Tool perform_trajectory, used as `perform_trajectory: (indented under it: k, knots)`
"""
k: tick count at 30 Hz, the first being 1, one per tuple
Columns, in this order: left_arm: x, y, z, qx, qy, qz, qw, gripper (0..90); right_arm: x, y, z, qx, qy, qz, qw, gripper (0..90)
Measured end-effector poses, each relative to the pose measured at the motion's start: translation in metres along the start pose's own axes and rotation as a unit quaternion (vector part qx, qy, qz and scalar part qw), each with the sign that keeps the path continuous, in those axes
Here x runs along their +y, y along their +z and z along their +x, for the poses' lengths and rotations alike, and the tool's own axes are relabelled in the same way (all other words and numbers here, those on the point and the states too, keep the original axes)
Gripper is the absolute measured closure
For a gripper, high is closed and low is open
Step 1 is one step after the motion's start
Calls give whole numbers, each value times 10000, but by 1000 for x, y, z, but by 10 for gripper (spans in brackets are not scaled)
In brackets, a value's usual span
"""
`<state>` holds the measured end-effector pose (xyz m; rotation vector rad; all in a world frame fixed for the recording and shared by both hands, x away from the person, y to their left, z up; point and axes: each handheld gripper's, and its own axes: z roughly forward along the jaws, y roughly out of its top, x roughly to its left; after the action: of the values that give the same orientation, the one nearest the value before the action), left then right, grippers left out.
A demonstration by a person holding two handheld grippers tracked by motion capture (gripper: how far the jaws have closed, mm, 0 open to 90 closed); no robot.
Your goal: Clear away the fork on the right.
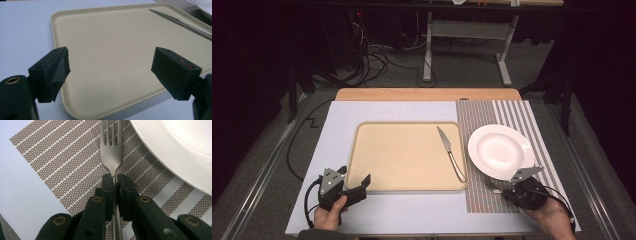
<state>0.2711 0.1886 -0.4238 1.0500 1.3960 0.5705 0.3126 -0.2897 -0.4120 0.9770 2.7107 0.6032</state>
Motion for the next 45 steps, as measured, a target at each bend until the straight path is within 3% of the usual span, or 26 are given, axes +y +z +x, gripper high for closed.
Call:
perform_trajectory:
  k: [11,16,22,26,45]
  knots:
    - [0,0,0,-1,0,3,10000,159,7,3,7,141,-216,12,9997,859]
    - [0,0,0,1,-4,1,10000,159,7,4,6,197,-139,-11,9997,834]
    - [0,0,0,3,-2,4,10000,159,8,3,9,131,-147,76,9998,820]
    - [0,0,0,7,-11,-1,10000,159,12,3,14,-67,-192,273,9994,812]
    - [1,0,1,-40,-67,-45,10000,159,20,5,14,99,-339,306,9989,863]
